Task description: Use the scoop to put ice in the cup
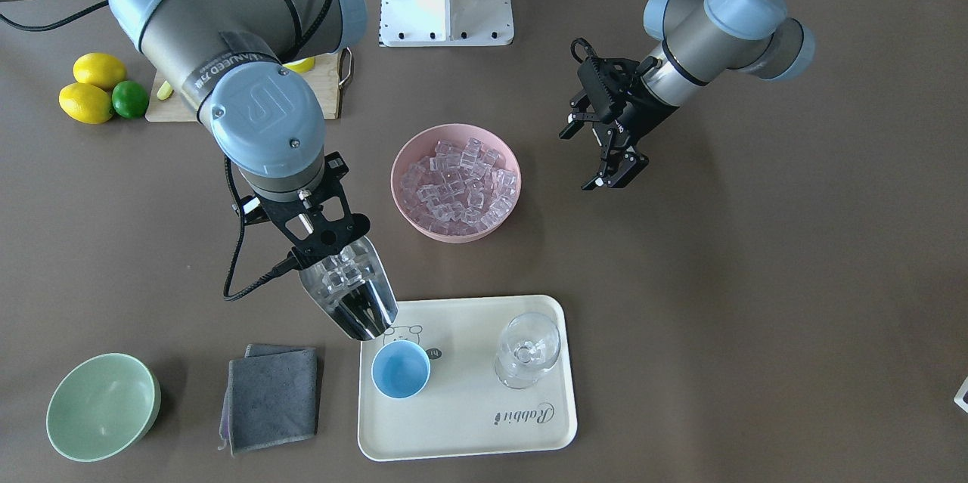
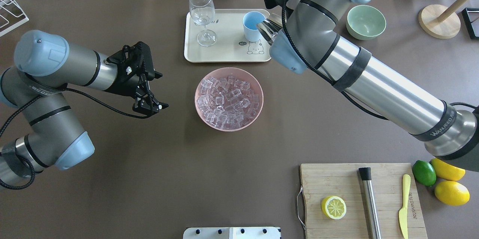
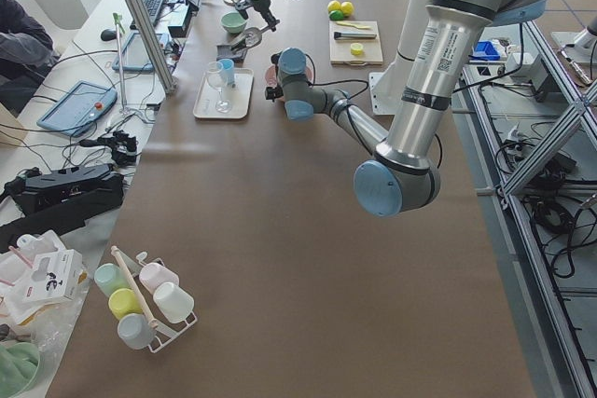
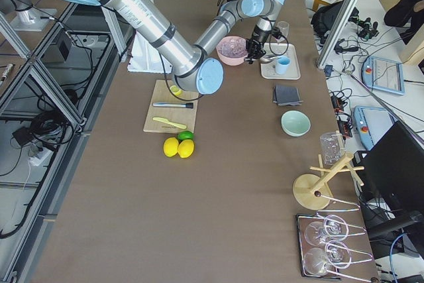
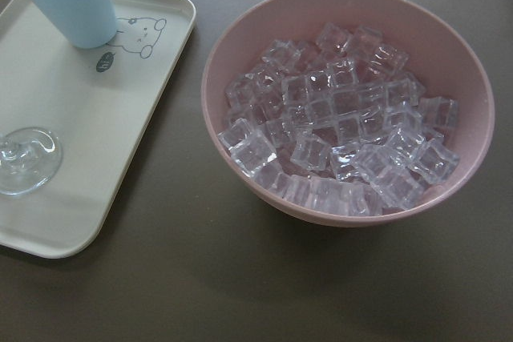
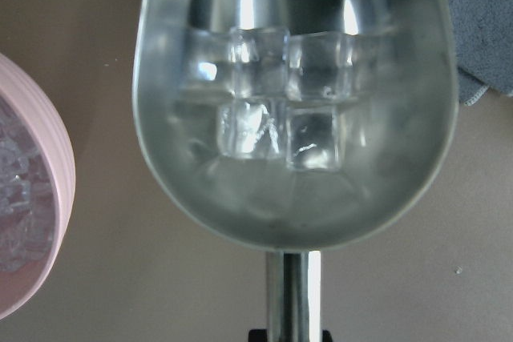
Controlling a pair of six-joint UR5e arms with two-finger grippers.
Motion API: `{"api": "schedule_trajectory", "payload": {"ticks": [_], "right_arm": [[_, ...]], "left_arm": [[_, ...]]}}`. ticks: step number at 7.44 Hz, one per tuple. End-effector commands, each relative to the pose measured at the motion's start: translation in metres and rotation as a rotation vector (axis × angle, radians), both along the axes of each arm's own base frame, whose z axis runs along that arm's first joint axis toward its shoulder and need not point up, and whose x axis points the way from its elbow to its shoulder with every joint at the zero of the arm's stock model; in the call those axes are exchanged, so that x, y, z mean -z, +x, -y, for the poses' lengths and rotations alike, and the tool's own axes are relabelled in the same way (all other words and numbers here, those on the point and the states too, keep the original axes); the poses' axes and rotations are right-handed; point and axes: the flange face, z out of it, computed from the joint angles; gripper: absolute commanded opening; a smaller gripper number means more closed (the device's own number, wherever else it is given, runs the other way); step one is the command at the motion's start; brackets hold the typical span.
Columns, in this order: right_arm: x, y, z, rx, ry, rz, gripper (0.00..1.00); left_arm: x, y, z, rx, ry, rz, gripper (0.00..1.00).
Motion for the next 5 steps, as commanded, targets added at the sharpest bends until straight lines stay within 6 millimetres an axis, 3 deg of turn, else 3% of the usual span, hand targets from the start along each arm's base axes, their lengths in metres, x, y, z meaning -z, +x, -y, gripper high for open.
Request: {"api": "schedule_trajectory", "payload": {"ticks": [1,3,5], "right_arm": [[0.012,-0.01,0.033,0.014,-0.04,-0.042,0.0],[0.02,-0.01,0.049,0.04,-0.094,-0.073,0.0],[0.019,-0.012,0.05,0.072,-0.16,-0.108,0.0]], "left_arm": [[0.02,-0.02,-0.011,0.089,-0.055,0.137,0.98],[0.013,-0.025,-0.009,0.123,-0.124,0.253,0.98],[0.006,-0.028,-0.001,0.199,-0.114,0.316,0.98]]}}
